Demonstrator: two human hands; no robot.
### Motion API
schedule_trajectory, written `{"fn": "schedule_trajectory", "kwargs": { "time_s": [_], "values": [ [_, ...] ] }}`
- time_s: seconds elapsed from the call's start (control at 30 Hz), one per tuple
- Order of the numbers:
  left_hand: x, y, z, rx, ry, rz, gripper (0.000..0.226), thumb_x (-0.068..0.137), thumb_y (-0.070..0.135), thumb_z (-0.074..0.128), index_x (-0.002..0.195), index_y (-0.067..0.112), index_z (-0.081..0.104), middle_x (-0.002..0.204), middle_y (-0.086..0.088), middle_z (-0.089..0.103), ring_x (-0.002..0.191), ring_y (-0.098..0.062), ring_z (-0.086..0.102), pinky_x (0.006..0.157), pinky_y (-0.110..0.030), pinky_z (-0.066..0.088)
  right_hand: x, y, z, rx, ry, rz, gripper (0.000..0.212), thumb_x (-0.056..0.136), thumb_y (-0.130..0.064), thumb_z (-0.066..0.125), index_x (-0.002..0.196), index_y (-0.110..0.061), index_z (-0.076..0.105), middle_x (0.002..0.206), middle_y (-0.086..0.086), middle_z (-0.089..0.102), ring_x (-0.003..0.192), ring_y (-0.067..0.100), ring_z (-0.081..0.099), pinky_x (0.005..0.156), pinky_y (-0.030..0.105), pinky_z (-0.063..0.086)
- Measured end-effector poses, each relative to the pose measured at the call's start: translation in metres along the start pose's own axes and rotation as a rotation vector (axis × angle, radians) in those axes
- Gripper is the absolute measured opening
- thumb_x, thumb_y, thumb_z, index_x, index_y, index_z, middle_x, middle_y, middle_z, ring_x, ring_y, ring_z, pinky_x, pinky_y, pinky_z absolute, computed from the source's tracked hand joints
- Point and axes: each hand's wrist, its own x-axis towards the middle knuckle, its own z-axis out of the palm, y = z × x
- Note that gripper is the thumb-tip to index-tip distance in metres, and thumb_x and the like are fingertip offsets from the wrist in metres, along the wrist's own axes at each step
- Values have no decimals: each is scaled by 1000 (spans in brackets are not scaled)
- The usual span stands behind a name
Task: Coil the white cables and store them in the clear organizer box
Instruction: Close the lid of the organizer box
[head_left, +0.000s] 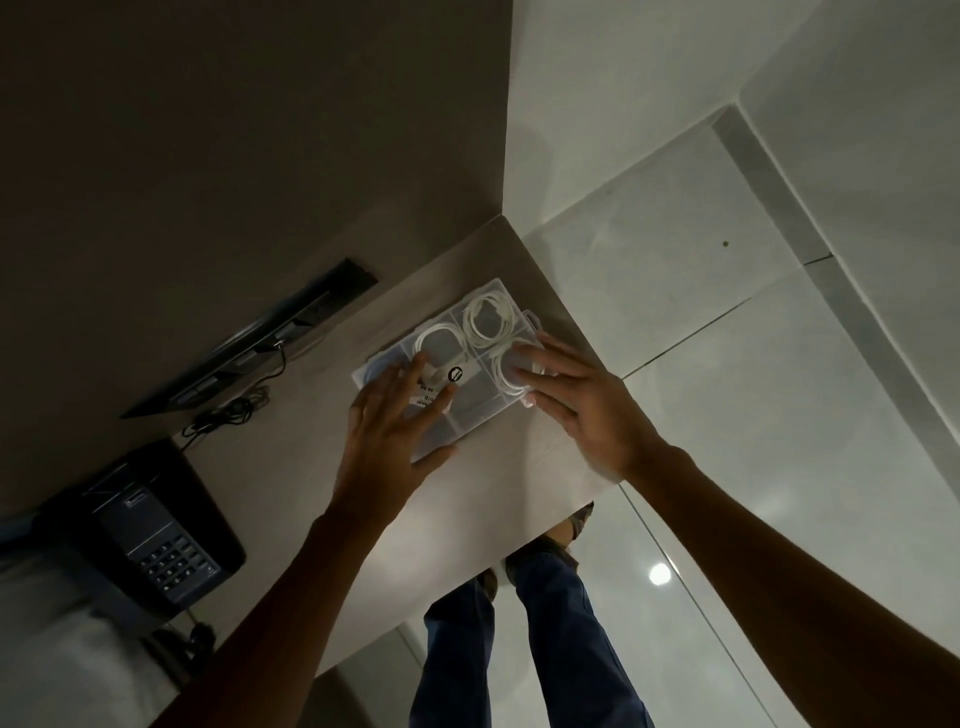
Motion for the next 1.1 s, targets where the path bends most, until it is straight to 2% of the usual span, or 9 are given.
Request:
{"fn": "schedule_trajectory", "kwargs": {
  "time_s": [0.17,0.23,0.4,0.53,0.6,0.67,0.73,0.9,1.1],
  "values": [
    [-9,-9,21,8,-26,14,75,95,42,74,160,19,44,175,-16,22,163,-44,14,124,-67,31,4,10,-3,105,-102,-26,52,102,-1,62,153,-2,50,166,11,43,158,27,32,114,55,50],
    [-11,-10,28,4,-2,27,72,98,42,71,160,18,45,176,-16,21,163,-44,11,127,-65,27,3,15,-4,96,-93,-46,53,102,1,60,154,-2,48,167,11,42,158,26,33,118,55,46],
    [-15,-18,43,-15,44,55,70,99,40,70,160,17,44,177,-15,17,164,-42,8,131,-62,17,4,22,-2,135,-99,-98,56,103,-22,57,156,-6,47,169,9,39,161,26,26,115,54,49],
    [-16,-17,53,51,81,45,69,99,42,67,160,17,45,175,-17,21,163,-44,12,131,-63,16,6,31,9,79,-63,-95,56,101,-15,63,154,-3,49,168,7,41,161,20,24,123,33,40],
    [-17,-17,57,92,103,31,69,99,43,68,159,16,46,174,-19,24,163,-44,15,130,-62,17,7,34,15,124,-63,-88,58,102,-15,61,156,-4,46,170,-4,36,161,13,24,122,26,38],
    [-20,-17,63,153,121,16,69,100,43,67,160,16,45,174,-19,26,163,-43,16,130,-60,18,9,37,20,104,-51,-121,61,103,-20,58,159,-7,38,171,-10,32,160,12,26,122,30,40],
    [-21,-17,69,175,146,-8,67,102,41,64,161,15,43,174,-19,25,163,-42,17,130,-60,19,13,42,26,62,-18,-154,63,102,-19,58,158,-3,36,168,5,37,159,15,30,121,38,43],
    [-16,-25,79,192,196,4,66,105,44,58,163,19,39,175,-17,23,163,-41,16,131,-58,17,21,55,40,-128,166,-231,51,96,-6,73,143,7,58,153,21,56,147,36,50,118,44,48],
    [-4,-33,55,187,94,16,75,102,46,63,165,20,34,178,-12,13,165,-38,9,132,-57,11,19,25,52,-45,238,-16,49,97,-2,75,143,3,60,154,18,56,147,36,50,113,53,51]
  ]
}}
